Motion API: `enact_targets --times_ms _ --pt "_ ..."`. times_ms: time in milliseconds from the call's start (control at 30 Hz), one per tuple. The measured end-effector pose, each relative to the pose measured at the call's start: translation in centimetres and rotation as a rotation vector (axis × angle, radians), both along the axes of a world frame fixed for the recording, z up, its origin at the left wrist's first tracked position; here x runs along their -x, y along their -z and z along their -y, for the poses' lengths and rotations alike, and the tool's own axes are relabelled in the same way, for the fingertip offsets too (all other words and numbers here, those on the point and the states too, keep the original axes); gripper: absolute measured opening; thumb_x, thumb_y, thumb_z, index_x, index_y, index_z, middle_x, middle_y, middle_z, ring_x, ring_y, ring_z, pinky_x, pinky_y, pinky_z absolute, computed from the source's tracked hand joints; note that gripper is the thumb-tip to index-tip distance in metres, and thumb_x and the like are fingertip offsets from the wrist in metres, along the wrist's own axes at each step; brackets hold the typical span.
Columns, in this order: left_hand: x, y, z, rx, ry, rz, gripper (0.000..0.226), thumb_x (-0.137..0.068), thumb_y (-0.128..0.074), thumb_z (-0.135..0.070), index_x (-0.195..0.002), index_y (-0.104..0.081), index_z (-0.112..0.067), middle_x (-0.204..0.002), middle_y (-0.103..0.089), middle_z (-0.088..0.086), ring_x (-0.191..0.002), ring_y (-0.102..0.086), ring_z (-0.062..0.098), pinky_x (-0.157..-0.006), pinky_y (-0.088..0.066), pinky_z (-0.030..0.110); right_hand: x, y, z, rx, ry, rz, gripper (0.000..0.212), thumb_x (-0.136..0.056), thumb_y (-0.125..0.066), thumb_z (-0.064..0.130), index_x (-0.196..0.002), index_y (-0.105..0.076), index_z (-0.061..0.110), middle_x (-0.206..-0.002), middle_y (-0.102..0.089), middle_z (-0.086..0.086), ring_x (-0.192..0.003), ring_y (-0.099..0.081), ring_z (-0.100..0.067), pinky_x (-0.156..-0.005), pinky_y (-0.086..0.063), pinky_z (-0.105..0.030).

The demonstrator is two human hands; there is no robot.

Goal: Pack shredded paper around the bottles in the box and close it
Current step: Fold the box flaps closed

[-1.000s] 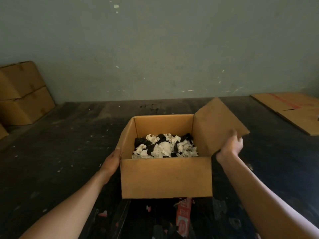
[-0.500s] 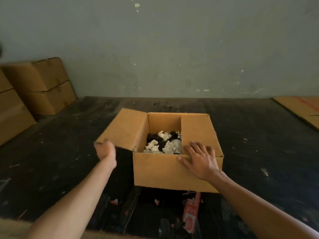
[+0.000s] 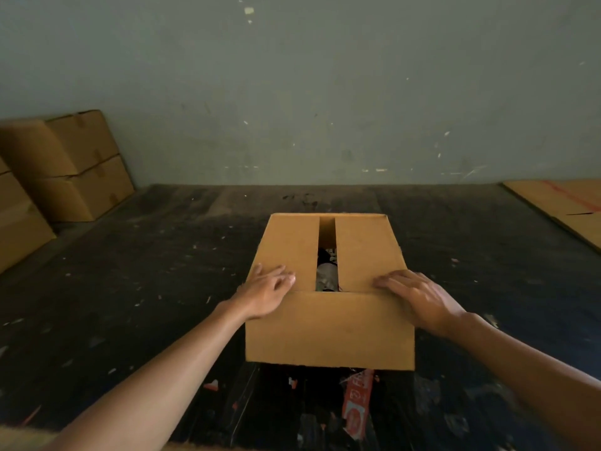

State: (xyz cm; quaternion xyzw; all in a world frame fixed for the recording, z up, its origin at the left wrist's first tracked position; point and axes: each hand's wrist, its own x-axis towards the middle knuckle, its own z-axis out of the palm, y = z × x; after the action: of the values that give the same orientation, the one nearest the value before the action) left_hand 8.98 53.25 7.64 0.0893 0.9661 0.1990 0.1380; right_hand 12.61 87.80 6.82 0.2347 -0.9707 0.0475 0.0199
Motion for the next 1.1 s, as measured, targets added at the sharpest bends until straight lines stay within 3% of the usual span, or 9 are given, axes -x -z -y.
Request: enact_targets --times_ms 100,200,467,567,633,700,767,900,1100 --pt "0.3 0.2 0.2 0.007 0.026 -0.014 0.058 -0.099 -0.016 -0.064 -0.150 -0.032 -0.044 -0.164 -0.010 -0.018 -0.152 0.009 0.025 -0.116 -0.011 0.066 -1.2 1.9 -2.5 -0.218 0.028 -0.023 0.093 -0.094 -0.060 0.027 -0.152 0.010 0.047 -0.160 0.011 0.020 -0.150 0.000 -0.018 -0.121 -0.010 -0.039" --pt "0.5 -0.1 0.4 -0.080 -0.011 0.037 0.076 -0.088 -0.016 -0.079 -0.150 -0.036 -0.040 -0.164 -0.012 -0.016 -0.152 0.008 0.020 -0.117 -0.007 0.062 -1.4 3.8 -2.7 -0.156 0.093 -0.062 0.100 -0.095 -0.058 0.030 -0.144 0.026 0.053 -0.160 0.019 0.018 -0.149 -0.004 -0.025 -0.120 -0.017 -0.046" --pt "0.7 -2.0 2.5 -0.571 -0.182 0.169 0.072 -0.095 -0.012 -0.069 -0.138 -0.056 -0.032 -0.155 -0.038 -0.008 -0.147 -0.023 0.017 -0.118 -0.010 0.047 -1.7 4.0 -3.7 0.214 0.049 -0.040 0.074 -0.088 -0.064 0.040 -0.149 -0.024 0.051 -0.159 -0.026 0.017 -0.129 -0.033 -0.017 -0.103 -0.036 -0.046" --pt "1.5 -1.8 4.0 -0.954 -0.314 0.279 0.079 -0.090 -0.021 -0.075 -0.143 -0.050 -0.024 -0.146 -0.053 0.003 -0.141 -0.040 0.025 -0.118 -0.022 0.046 -1.2 4.0 -2.0 0.637 0.204 0.038 0.030 -0.088 -0.054 0.062 -0.116 -0.059 0.053 -0.137 -0.053 0.018 -0.121 -0.046 -0.013 -0.099 -0.045 -0.045" --pt "1.5 -1.4 4.8 -1.221 -0.398 0.273 0.092 -0.080 -0.037 -0.083 -0.148 -0.044 -0.021 -0.138 -0.060 0.009 -0.132 -0.051 0.027 -0.115 -0.028 0.050 -0.7 3.7 -0.6 0.979 0.329 0.158 0.043 -0.083 -0.048 0.074 -0.110 -0.065 0.044 -0.123 -0.064 0.013 -0.117 -0.057 -0.016 -0.095 -0.052 -0.049" --pt "1.3 -0.5 4.8 -1.355 -0.461 0.207 0.085 -0.087 -0.025 -0.080 -0.144 -0.050 -0.021 -0.136 -0.062 0.008 -0.133 -0.049 0.025 -0.118 -0.020 0.051 0.0 2.7 0.5 1.235 0.431 0.222 0.049 -0.087 -0.045 0.068 -0.116 -0.061 0.032 -0.119 -0.067 0.003 -0.104 -0.066 -0.013 -0.085 -0.056 -0.041" --pt "1.0 0.3 4.1 -1.357 -0.561 0.076 0.074 -0.095 -0.019 -0.071 -0.140 -0.053 -0.023 -0.142 -0.056 0.002 -0.138 -0.042 0.023 -0.119 -0.017 0.050 0.8 1.6 1.0 1.331 0.523 0.198 0.054 -0.091 -0.047 0.058 -0.132 -0.049 0.023 -0.128 -0.060 -0.002 -0.103 -0.065 -0.015 -0.077 -0.055 -0.034" --pt "2.1 -0.1 2.3 -1.039 -0.632 -0.136 0.038 -0.105 -0.034 -0.042 -0.131 -0.058 -0.029 -0.137 -0.055 -0.004 -0.124 -0.047 0.015 -0.101 -0.034 0.039 3.6 0.4 1.1 1.214 0.666 0.109 0.063 -0.095 -0.061 0.039 -0.148 -0.029 0.031 -0.145 -0.040 -0.008 -0.123 -0.051 -0.026 -0.094 -0.052 -0.048" --pt "6.5 -0.9 1.7 -0.601 -0.478 -0.026 0.064 -0.101 -0.046 -0.043 -0.157 -0.019 -0.027 -0.157 -0.035 0.005 -0.139 -0.038 0.029 -0.110 -0.033 0.048 9.5 -1.8 1.9 0.955 0.739 0.251 0.057 -0.097 -0.059 0.034 -0.148 -0.034 0.027 -0.151 -0.030 -0.012 -0.121 -0.051 -0.034 -0.096 -0.049 -0.049"
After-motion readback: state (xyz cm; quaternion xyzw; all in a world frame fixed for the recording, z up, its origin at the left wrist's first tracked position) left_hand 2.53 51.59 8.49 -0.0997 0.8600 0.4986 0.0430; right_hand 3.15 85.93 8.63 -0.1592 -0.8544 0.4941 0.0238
